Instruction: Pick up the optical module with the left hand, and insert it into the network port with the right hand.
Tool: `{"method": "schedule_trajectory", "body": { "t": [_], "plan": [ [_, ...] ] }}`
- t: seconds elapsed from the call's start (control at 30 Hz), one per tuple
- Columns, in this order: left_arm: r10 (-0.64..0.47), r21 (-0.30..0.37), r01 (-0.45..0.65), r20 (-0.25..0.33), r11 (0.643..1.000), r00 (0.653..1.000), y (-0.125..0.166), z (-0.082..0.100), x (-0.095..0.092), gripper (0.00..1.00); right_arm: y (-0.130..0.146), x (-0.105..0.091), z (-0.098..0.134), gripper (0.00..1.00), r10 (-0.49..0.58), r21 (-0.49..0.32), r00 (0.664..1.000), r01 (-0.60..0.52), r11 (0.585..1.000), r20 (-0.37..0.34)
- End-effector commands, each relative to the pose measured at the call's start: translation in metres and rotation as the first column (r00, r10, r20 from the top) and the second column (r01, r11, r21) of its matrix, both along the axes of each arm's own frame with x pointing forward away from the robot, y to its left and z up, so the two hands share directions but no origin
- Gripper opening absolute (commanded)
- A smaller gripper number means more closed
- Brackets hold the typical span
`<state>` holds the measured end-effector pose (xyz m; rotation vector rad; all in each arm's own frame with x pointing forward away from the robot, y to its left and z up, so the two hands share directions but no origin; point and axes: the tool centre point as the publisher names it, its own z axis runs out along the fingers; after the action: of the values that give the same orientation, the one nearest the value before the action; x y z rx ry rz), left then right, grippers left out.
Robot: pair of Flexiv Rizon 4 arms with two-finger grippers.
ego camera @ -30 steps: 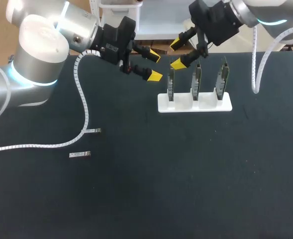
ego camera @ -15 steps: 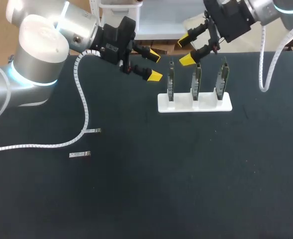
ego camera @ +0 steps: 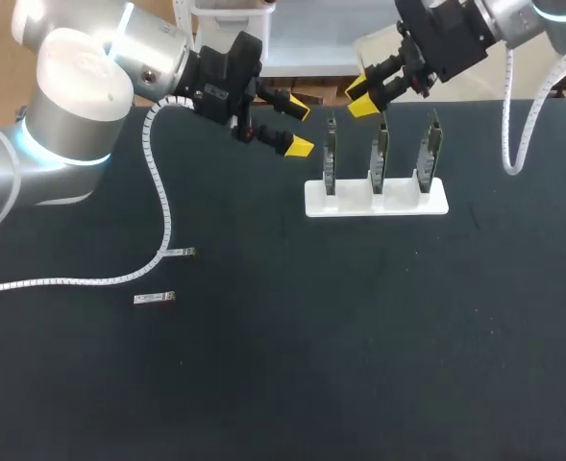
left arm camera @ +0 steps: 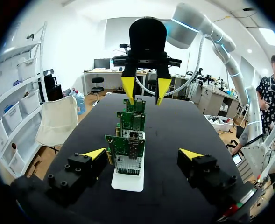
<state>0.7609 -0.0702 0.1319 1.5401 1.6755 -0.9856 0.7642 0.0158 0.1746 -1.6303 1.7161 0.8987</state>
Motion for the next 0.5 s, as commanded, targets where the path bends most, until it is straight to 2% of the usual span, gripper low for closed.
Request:
{"method": "schedule_trajectory", "body": {
  "t": [0.03, 0.5],
  "plan": [
    [0.0, 0.005, 0.0, -0.002, 1.0, 1.0, -0.001, 0.001, 0.001, 1.0, 0.002, -0.002, 0.001, 0.0, -0.002, -0.001, 1.0, 0.002, 1.0, 0.008],
    [0.0, 0.005, 0.0, -0.002, 1.0, 1.0, -0.001, 0.001, 0.001, 1.0, 0.016, 0.002, -0.003, 0.0, -0.001, 0.002, 1.0, 0.001, 1.0, 0.013]
  ]
}}
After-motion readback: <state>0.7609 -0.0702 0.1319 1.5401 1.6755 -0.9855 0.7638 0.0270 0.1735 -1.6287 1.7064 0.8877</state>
